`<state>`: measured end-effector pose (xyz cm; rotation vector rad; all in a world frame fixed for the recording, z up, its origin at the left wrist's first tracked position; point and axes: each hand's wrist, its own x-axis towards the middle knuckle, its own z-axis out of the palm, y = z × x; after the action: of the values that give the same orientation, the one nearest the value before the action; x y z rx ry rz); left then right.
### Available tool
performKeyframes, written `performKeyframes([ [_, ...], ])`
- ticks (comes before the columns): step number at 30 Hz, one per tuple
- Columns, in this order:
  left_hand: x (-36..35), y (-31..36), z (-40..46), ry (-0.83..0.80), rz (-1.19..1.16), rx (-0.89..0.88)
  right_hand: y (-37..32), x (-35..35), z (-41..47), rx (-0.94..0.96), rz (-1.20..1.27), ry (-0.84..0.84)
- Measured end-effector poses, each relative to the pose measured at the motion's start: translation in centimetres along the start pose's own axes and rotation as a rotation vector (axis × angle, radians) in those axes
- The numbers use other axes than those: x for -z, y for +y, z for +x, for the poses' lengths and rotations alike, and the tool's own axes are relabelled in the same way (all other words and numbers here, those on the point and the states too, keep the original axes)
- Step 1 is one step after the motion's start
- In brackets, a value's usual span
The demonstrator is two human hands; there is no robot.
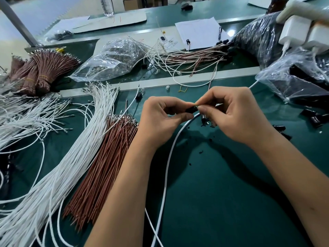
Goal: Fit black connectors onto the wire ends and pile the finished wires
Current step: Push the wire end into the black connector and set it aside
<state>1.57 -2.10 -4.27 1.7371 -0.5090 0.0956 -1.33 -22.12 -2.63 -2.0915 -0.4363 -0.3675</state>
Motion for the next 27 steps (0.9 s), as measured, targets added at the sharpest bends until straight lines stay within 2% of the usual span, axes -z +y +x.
performKeyframes([
  [6, -0.05, 0.07, -0.05, -0.005, -0.028, -0.017, 0.21, 0.27, 0.08, -0.035, 0.107, -0.034],
  [12, 0.09, 0.26, -0.31, -0.061, -0.214, 0.096, 0.0, 0.8, 0.09, 0.027, 0.105, -0.086],
  [19, -0.2, 0.38, -0.29, 0.005, 0.041, -0.004, 0.44, -0.19, 0.07, -0.107, 0.18, -0.038],
  [23, -0.17, 0.41, -0.18, 0.011, 0.058, -0.003, 0.43, 0.0, 0.16, -0.168, 0.333, -0.038],
  [27, -0.18, 0.33, -0.06, 0.001, 0.038, 0.014, 0.55, -0.04, 0.15, -0.214, 0.35, -0.057],
])
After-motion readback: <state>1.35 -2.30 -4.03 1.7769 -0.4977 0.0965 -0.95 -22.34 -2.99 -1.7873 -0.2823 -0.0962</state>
